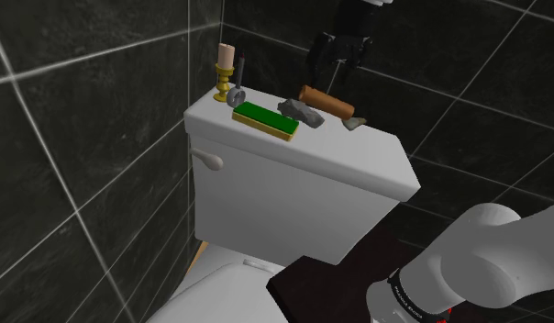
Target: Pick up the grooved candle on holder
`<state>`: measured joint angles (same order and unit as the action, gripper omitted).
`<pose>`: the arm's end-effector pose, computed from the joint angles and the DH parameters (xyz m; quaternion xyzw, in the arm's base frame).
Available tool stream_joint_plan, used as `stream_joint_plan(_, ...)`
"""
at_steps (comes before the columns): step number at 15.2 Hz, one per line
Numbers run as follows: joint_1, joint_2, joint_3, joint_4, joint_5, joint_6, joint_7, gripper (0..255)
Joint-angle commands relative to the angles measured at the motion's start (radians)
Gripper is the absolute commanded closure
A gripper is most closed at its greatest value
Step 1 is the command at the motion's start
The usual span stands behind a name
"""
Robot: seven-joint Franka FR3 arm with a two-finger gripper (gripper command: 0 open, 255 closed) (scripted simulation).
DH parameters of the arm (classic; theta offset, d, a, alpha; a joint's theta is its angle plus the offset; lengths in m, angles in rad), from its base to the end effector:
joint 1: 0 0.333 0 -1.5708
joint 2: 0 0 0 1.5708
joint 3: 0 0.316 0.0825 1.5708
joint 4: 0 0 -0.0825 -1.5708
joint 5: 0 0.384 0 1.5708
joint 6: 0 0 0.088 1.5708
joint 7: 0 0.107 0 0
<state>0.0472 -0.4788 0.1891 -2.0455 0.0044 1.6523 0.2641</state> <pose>0.3952 0.1136 0.6323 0.9981 -0.0227 0.0477 0.0306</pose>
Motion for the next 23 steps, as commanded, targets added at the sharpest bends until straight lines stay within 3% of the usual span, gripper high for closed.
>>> stream_joint_plan(1,0.002,0.078,0.036,0.071,-0.005,0.01,0.046,0)
stream_joint_plan(10,0.028,0.411,0.168,0.411,-0.102,-0.004,0.241,0)
stream_joint_plan(15,0.087,0.639,0.219,0.683,-0.209,-0.07,0.346,0)
stream_joint_plan(23,0.079,0.613,0.213,0.547,-0.199,0.042,0.355,0)
